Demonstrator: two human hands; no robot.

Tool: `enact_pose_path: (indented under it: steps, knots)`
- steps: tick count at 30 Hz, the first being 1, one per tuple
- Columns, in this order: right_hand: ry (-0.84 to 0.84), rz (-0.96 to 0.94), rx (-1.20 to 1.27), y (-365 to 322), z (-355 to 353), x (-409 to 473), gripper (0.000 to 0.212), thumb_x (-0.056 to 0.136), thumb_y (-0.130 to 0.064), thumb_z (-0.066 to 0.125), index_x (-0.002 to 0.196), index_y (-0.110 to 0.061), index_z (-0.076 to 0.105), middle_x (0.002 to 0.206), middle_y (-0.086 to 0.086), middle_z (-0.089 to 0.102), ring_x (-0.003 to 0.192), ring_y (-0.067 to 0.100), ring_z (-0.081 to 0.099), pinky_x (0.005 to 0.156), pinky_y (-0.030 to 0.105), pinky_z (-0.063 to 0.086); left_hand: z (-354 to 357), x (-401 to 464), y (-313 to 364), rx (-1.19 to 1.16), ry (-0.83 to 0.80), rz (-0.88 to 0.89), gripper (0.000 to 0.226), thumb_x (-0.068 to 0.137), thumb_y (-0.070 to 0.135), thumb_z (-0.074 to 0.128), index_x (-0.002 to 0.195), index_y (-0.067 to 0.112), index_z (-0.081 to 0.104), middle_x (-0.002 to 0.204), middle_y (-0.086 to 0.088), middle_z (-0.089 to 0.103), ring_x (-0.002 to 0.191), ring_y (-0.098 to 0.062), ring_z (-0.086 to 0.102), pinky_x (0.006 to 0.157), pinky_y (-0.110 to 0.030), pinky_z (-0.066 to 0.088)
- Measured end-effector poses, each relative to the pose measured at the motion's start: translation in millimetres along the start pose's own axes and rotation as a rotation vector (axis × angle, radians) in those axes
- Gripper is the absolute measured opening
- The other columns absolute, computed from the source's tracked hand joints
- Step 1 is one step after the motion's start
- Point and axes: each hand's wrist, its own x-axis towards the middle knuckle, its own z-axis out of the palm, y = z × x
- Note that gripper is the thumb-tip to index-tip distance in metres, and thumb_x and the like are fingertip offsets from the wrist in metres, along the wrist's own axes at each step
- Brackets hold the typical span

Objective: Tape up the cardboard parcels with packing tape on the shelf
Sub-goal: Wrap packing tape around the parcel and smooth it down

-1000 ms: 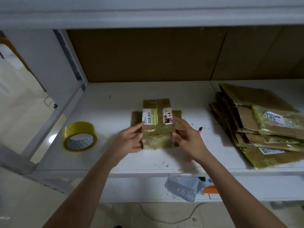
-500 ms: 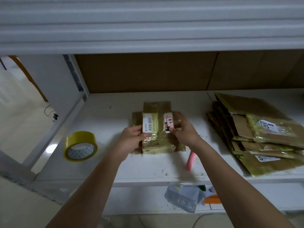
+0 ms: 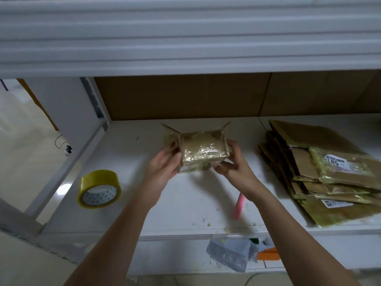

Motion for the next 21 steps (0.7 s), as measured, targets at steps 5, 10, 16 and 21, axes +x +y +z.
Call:
enact_pose_path:
  steps: [5, 10, 16, 21]
  knots:
    - [-0.258, 0.084, 0.006, 1, -12, -3, 0.066, 0.080, -0.024, 0.056, 0.139, -0.045, 0.034, 0.143, -0.017, 0.045, 0.133, -0.003, 0.038, 0.095, 0.018, 0.036, -5, 8, -3, -0.030, -0.006, 0.027, 0.046, 0.090, 0.008, 0.060, 0.134, 0.019, 0.053, 0.132, 0.000, 0.063, 0.123, -0.016, 0.059, 0.103, -0.034, 0.047]
    - [-0.007, 0.059, -0.069, 17, -1, -5, 0.041, 0.094, -0.042, 0.060, 0.133, -0.035, 0.050, 0.123, -0.019, 0.059, 0.110, -0.002, 0.059, 0.085, 0.018, 0.052, 0, 4, -19, 0.179, 0.070, 0.032, 0.047, 0.093, 0.002, 0.060, 0.136, 0.015, 0.045, 0.126, 0.006, 0.063, 0.118, -0.014, 0.062, 0.087, -0.018, 0.053]
    - [0.311, -0.206, -0.174, 28, 13, -4, 0.062, 0.092, -0.007, 0.063, 0.133, -0.034, 0.025, 0.117, -0.018, 0.051, 0.096, -0.009, 0.062, 0.075, 0.017, 0.056, 8, -3, -29, 0.273, 0.041, 0.157, 0.080, 0.090, -0.003, 0.063, 0.135, 0.051, 0.025, 0.132, 0.015, 0.053, 0.112, -0.006, 0.064, 0.088, -0.029, 0.056]
    - [0.154, -0.231, -0.494, 42, 11, 3, 0.072, 0.087, 0.004, 0.061, 0.147, -0.027, 0.036, 0.136, -0.007, 0.049, 0.109, 0.013, 0.058, 0.087, 0.029, 0.056, 5, 6, -35, 0.640, 0.053, 0.077, 0.067, 0.090, 0.014, 0.069, 0.142, 0.042, 0.039, 0.121, -0.004, 0.063, 0.092, -0.018, 0.068, 0.078, -0.029, 0.059]
